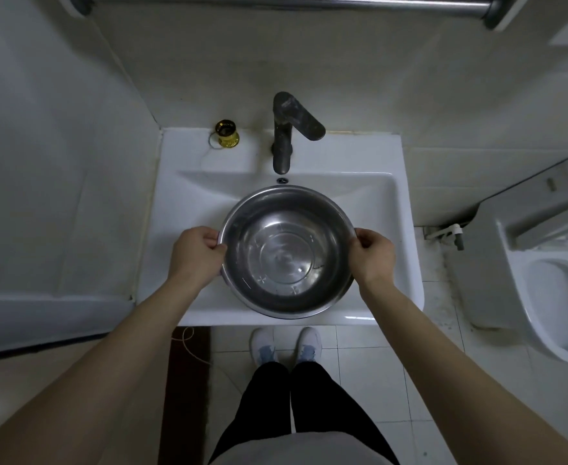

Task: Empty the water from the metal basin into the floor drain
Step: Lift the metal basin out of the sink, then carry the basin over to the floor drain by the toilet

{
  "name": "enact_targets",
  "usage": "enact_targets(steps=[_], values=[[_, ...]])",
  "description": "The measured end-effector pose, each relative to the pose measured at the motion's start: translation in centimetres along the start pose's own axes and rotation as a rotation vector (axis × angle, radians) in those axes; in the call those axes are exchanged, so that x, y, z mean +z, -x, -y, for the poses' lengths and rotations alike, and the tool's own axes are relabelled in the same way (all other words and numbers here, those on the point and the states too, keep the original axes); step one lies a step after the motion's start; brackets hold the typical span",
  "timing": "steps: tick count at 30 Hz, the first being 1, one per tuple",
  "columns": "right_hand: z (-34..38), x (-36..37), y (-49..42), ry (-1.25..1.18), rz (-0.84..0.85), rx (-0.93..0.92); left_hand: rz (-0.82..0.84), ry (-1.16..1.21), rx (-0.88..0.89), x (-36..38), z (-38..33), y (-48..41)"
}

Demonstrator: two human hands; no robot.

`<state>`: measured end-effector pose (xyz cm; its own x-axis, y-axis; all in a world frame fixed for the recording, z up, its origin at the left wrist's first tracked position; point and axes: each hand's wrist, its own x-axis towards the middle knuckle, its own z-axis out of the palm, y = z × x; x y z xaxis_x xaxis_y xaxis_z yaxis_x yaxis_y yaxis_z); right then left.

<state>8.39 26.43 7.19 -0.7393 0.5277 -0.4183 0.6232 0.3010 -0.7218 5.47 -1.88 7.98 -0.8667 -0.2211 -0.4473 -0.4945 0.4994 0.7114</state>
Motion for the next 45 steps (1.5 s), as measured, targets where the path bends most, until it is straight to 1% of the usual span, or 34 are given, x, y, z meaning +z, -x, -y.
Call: enact_targets(steps=[9,14,24,34,38,41,45], values=[[0.9,-1.5,1.7,-0.025,-0.021,-0.050,-0.037,0.084,0.060,-1.5,-1.2,1.9],[1.9,-2.4,2.7,-0.075,-0.043,-0.042,-0.037,0.068,0.086,-2.0,-2.2,2.6],[4.4,-4.7,3.7,-0.136,-0.103,-0.104,-0.053,0.064,0.155,-3.3,-5.5,3.3],[7.3,-7.5,3.7,-0.217,-0.163,-0.139,-0.062,0.111,0.234,-3.9,-9.2,3.6],[8.0,-9.4,4.4,-0.246,-0.213,-0.145,-0.038,0.107,0.284,-3.9,-11.3,3.8],[7.9,-9.6,4.7,-0.236,-0.186,-0.139,-0.042,0.094,0.285,-3.9,-11.5,3.6],[7.8,-11.0,4.8,-0.263,-0.243,-0.114,0.003,0.101,0.317,-3.6,-12.7,4.0]])
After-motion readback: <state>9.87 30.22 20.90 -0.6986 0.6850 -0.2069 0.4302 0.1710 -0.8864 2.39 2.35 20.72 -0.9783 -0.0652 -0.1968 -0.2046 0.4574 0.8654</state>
